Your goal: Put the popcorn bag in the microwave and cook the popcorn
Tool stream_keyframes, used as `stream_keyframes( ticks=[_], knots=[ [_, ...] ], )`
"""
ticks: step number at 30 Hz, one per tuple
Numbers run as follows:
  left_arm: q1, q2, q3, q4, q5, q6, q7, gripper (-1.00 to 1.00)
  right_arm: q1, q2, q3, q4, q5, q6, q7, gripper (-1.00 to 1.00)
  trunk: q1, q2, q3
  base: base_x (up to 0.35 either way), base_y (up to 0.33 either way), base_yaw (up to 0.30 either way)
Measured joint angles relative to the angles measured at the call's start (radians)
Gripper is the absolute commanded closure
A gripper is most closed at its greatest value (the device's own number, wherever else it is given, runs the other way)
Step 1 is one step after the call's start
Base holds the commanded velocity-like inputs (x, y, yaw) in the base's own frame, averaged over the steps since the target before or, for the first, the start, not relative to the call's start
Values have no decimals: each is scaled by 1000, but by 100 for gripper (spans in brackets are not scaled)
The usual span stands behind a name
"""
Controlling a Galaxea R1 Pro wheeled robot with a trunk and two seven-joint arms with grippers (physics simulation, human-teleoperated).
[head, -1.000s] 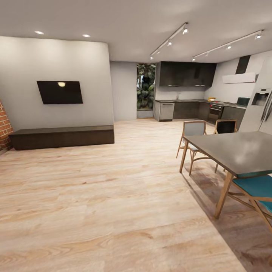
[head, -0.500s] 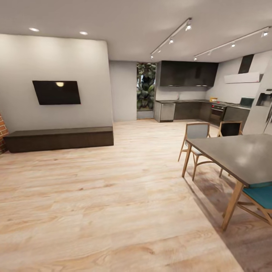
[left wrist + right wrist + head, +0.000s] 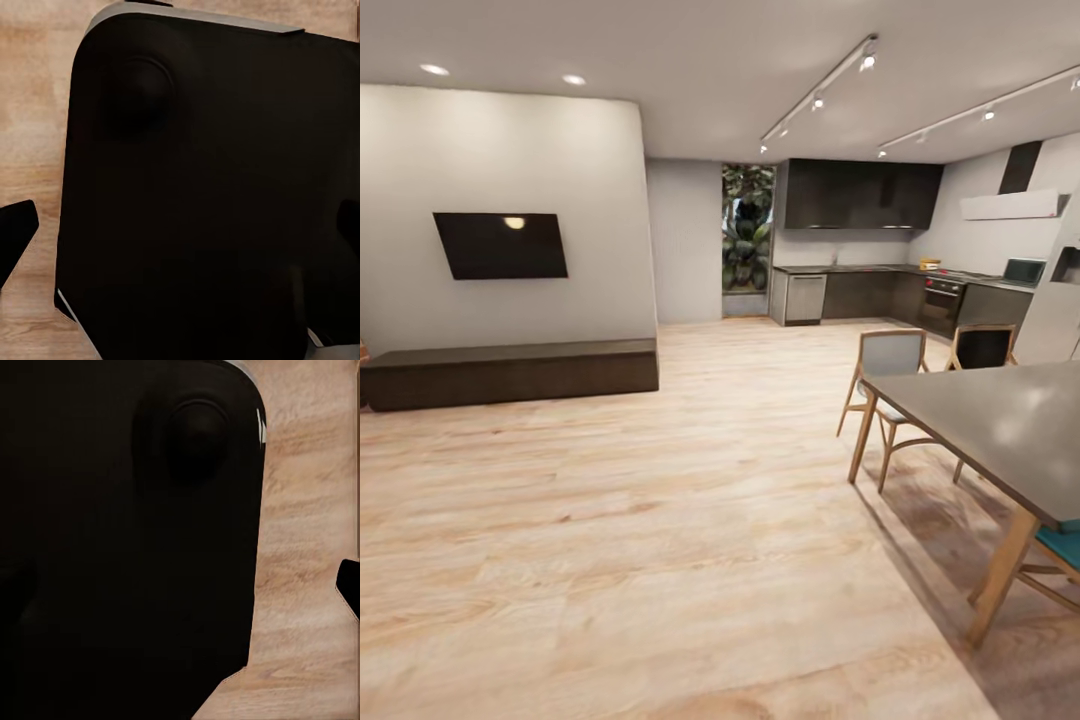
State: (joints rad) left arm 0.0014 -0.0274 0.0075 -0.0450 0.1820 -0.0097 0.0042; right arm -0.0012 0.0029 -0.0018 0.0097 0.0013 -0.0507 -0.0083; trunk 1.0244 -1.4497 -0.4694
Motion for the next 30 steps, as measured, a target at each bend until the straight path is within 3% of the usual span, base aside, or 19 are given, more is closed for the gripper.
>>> stream_keyframes(
  ticks=[30],
  knots=[
    [0, 2, -4, 1, 1, 10, -1, -100, 0, -2, 5, 0, 7, -1, 0, -100, 0, 0, 0, 324, 11, 0]
  ],
)
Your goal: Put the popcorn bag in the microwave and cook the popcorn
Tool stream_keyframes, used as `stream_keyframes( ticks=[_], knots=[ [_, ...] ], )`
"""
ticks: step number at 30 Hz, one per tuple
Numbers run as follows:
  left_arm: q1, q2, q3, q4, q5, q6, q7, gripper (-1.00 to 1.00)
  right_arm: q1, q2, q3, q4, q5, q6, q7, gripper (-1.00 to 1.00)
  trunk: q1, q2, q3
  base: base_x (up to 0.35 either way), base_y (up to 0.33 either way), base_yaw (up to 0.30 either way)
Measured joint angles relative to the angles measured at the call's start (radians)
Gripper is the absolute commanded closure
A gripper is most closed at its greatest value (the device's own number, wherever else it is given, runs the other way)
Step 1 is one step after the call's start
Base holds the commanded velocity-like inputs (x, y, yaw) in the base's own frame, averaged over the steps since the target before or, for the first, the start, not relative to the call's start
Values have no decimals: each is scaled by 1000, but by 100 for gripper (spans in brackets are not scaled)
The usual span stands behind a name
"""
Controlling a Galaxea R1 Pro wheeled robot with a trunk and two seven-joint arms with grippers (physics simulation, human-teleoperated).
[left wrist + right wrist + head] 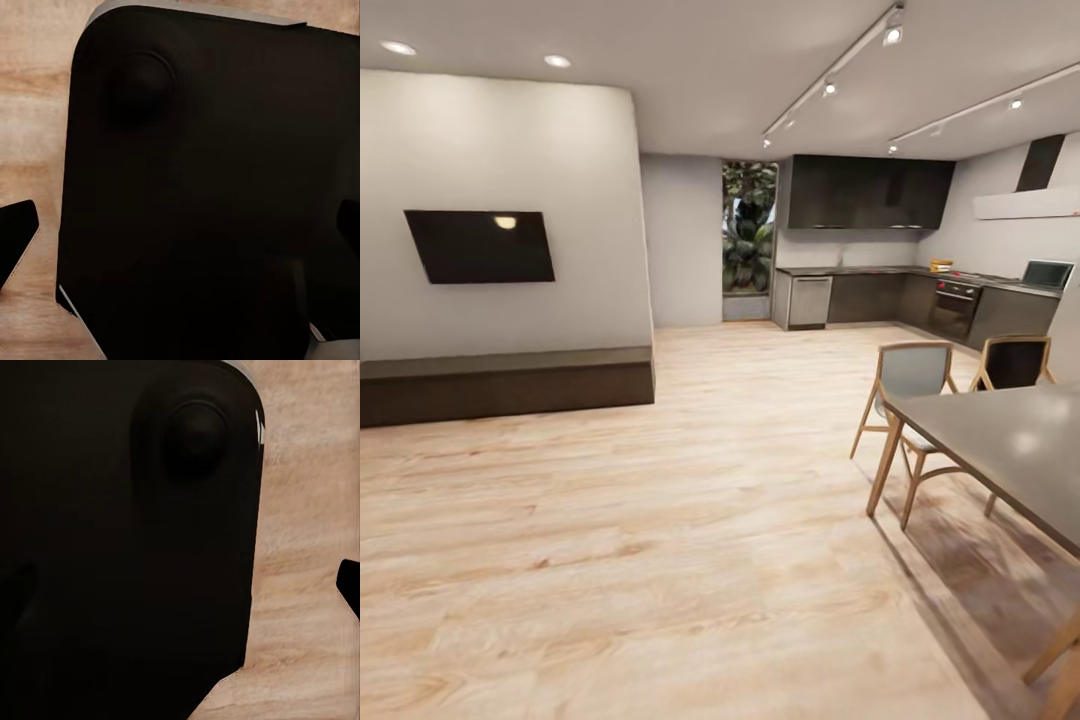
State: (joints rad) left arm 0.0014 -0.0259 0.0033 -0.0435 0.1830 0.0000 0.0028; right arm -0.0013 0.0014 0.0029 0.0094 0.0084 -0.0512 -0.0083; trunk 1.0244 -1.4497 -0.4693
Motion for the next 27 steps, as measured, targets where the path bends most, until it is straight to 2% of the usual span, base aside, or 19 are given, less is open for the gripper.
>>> stream_keyframes(
  ticks=[27],
  knots=[
    [0, -2, 0, 0, 0, -1, 0, -100, 0, 0, -1, 0, -3, 1, 0, -100, 0, 0, 0, 324, 112, 0]
  ],
)
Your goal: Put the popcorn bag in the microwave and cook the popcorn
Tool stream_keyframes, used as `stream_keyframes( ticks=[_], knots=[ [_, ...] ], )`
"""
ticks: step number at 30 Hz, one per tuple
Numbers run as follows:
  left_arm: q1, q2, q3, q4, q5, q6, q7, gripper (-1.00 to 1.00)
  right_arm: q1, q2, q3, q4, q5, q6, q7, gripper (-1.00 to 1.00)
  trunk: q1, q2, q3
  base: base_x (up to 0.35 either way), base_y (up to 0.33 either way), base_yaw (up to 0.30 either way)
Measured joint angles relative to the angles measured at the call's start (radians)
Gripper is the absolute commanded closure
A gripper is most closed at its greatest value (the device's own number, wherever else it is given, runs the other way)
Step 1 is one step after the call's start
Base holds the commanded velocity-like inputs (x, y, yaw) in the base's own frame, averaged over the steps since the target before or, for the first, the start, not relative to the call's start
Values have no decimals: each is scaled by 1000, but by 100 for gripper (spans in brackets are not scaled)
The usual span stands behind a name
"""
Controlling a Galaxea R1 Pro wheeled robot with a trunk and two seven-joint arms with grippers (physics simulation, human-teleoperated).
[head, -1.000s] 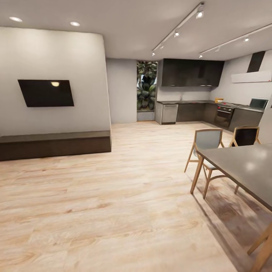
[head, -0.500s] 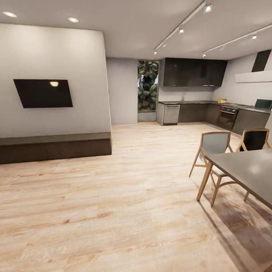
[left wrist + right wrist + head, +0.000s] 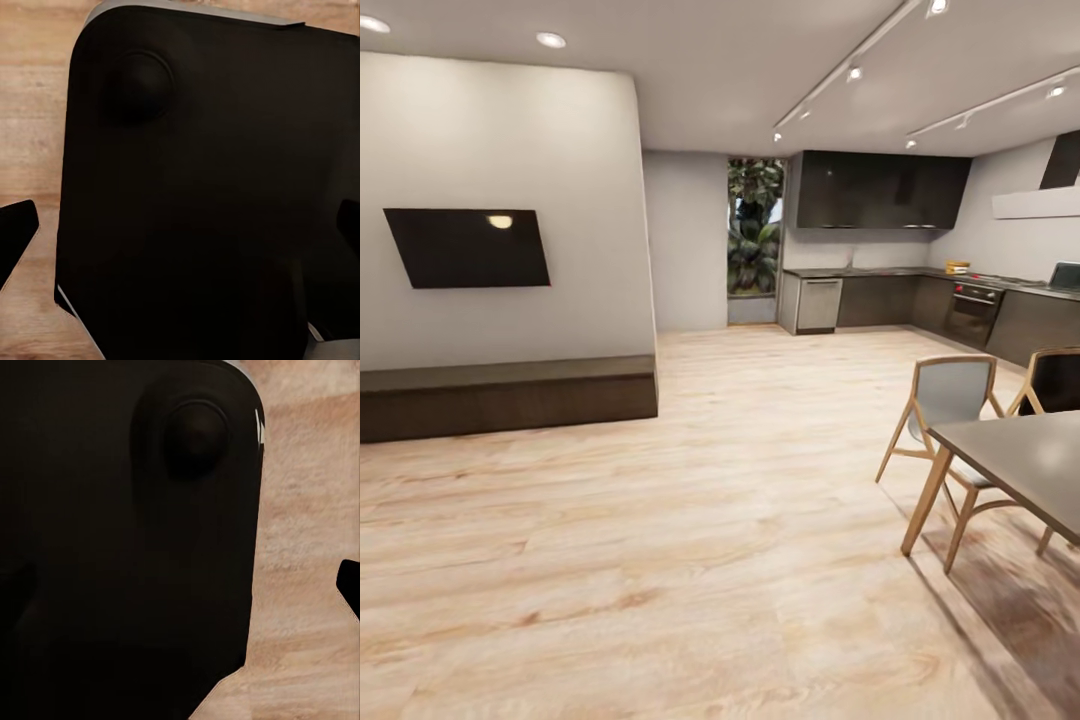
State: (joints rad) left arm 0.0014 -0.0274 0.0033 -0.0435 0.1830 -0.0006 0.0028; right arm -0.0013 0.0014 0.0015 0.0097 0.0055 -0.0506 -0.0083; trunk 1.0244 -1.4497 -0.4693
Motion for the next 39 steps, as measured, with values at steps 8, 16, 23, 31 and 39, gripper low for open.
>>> stream_keyframes(
  ticks=[8, 16, 23, 31, 39],
  knots=[
    [0, 0, 0, 0, 0, 2, 0, -100, 0, 0, 0, -1, 0, 0, 0, -100, 0, 0, 0, 324, 93, 0],
    [0, 0, 0, 0, 0, 2, 0, -100, 0, 0, 0, 0, 0, 1, 0, -100, 0, 0, 0, 324, 19, 0],
    [0, 0, 0, 0, 0, 2, 0, -100, 0, 0, 0, 0, 0, 1, 0, -100, 0, 0, 0, 324, 0, 0],
    [0, 0, 0, 0, 0, 2, 0, -100, 0, 0, 0, 0, 0, 0, 0, -100, 0, 0, 0, 324, 0, 0],
    [0, 1, 0, 0, 0, 5, 0, -100, 0, 0, 0, 0, 0, 0, 0, -100, 0, 0, 0, 325, 0, 0]
  ],
)
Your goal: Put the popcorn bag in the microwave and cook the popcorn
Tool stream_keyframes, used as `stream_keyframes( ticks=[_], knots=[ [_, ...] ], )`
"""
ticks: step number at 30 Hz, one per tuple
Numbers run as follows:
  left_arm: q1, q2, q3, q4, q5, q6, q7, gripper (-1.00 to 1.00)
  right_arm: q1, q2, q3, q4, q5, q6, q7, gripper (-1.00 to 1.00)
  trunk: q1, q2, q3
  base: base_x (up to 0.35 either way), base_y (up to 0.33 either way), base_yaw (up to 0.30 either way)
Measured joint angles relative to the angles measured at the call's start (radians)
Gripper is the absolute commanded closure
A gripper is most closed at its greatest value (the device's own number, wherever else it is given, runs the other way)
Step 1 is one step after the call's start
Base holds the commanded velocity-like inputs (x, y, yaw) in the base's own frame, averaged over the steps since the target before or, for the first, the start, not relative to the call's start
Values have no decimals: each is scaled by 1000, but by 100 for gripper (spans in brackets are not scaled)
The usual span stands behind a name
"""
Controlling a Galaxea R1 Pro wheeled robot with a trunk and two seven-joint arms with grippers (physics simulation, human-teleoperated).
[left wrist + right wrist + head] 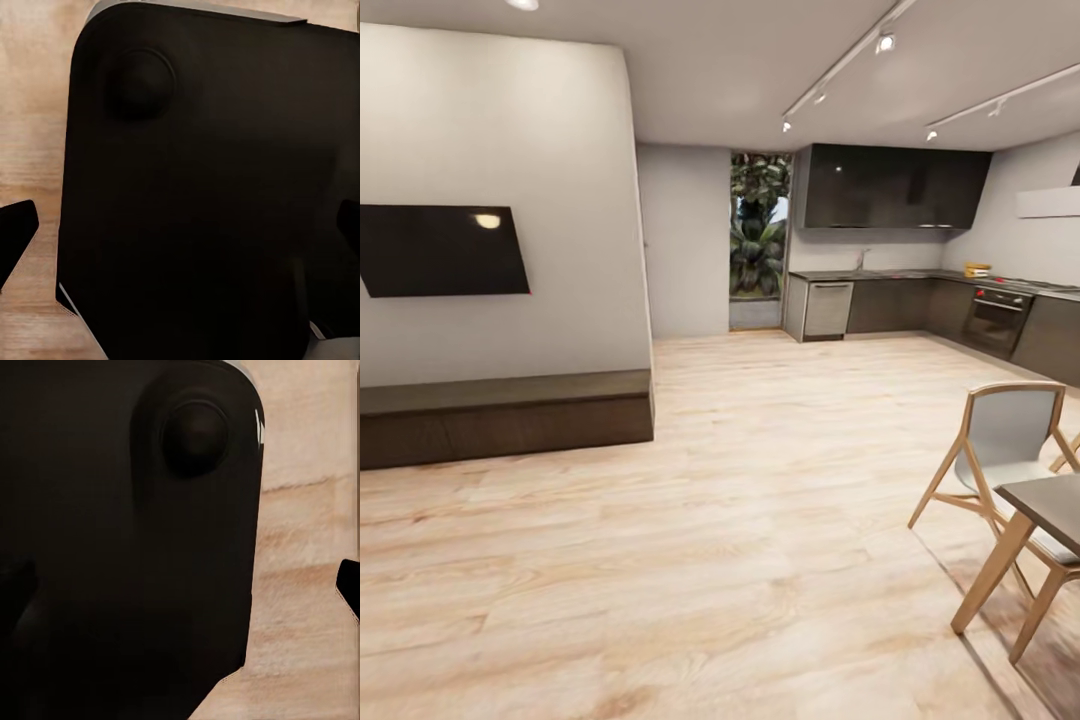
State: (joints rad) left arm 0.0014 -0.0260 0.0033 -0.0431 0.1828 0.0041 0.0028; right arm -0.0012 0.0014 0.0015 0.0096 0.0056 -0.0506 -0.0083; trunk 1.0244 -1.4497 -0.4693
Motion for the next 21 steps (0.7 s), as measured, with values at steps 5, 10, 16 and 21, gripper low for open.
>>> stream_keyframes(
  ticks=[5, 10, 16, 21],
  knots=[
    [0, 0, 0, 0, 0, 0, 0, -100, 0, 0, 0, 0, 0, 0, 0, -100, 0, 0, 0, 326, 0, 0],
    [0, 0, 1, 0, 0, -1, 0, -100, 0, 0, 0, 0, 0, 0, 0, -100, 0, 0, 0, 326, 0, 0],
    [0, 0, 1, 0, 0, -1, 0, -100, 0, 0, 0, 0, 0, 0, 0, -100, 0, 0, 0, 326, 0, 0],
    [0, 0, 1, 0, 0, -1, 0, -100, 0, 0, 0, 0, 0, 0, 0, -100, 0, 0, 0, 326, 0, 0]
  ],
)
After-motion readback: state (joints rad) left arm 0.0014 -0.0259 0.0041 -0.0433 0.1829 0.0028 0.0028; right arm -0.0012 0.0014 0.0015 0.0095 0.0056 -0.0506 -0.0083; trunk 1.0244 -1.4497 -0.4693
